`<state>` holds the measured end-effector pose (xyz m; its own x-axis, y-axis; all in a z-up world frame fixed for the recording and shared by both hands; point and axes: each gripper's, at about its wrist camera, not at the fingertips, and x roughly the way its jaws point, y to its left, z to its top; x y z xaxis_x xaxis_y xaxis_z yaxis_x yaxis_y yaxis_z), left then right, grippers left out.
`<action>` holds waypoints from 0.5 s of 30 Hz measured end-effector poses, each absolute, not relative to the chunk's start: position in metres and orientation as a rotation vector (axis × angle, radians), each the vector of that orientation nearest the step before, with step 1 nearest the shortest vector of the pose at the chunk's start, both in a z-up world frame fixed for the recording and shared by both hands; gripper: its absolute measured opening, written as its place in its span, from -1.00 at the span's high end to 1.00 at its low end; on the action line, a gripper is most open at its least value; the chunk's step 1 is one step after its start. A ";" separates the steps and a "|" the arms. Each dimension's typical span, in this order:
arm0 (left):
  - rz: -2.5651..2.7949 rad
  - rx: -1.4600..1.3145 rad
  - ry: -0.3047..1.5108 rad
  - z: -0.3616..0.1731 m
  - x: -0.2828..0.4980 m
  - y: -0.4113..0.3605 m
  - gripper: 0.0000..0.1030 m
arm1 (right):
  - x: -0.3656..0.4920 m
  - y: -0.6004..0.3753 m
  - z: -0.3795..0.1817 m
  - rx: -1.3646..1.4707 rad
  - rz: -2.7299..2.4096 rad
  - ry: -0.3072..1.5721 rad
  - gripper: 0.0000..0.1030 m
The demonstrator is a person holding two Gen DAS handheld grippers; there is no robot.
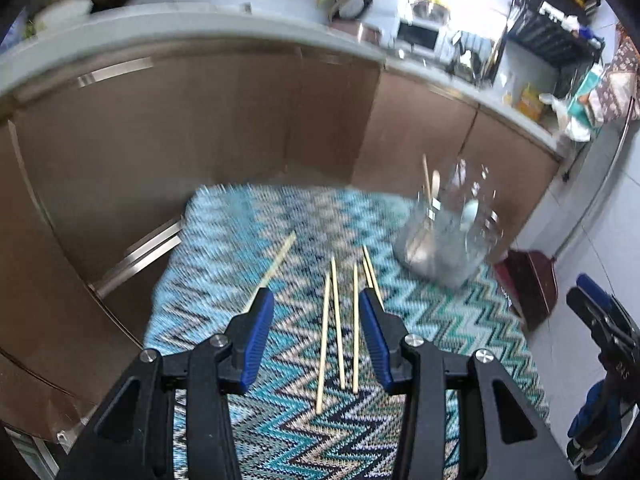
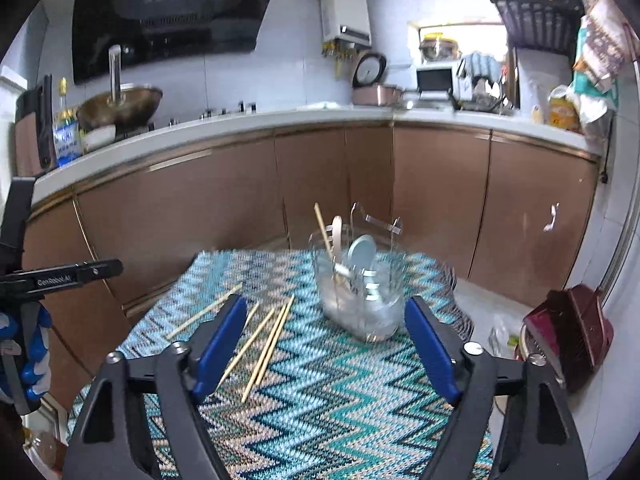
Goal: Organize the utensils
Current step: 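Move both open tools down toward the chopsticks lying on the cloth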
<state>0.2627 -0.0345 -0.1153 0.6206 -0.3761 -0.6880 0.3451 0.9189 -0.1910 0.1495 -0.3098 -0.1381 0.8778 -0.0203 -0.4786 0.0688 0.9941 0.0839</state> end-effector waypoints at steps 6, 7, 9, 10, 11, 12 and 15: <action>-0.482 -0.030 0.953 -0.160 0.299 -0.056 0.18 | 0.181 -0.306 -0.165 0.099 -0.007 0.609 -0.12; -0.491 -0.028 0.979 -0.167 0.306 -0.060 0.18 | 0.187 -0.305 -0.171 0.091 0.001 0.633 -0.04; -0.497 -0.016 1.015 -0.179 0.318 -0.066 0.19 | 0.198 -0.303 -0.181 0.079 0.013 0.668 0.01; -0.500 -0.013 1.035 -0.186 0.325 -0.069 0.19 | 0.204 -0.303 -0.186 0.076 0.019 0.685 0.03; -0.503 -0.011 1.050 -0.191 0.330 -0.071 0.19 | 0.208 -0.303 -0.190 0.073 0.023 0.697 0.04; -0.508 -0.007 1.069 -0.198 0.336 -0.074 0.19 | 0.215 -0.303 -0.196 0.070 0.030 0.713 0.04; -0.520 0.005 1.110 -0.211 0.350 -0.082 0.19 | 0.228 -0.303 -0.207 0.063 0.038 0.743 0.05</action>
<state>0.3497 -0.0821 -0.2114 0.3383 -0.3969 -0.8532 0.4020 0.8807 -0.2503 0.2284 -0.3026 -0.2065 0.7361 0.0574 -0.6745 -0.0124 0.9974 0.0713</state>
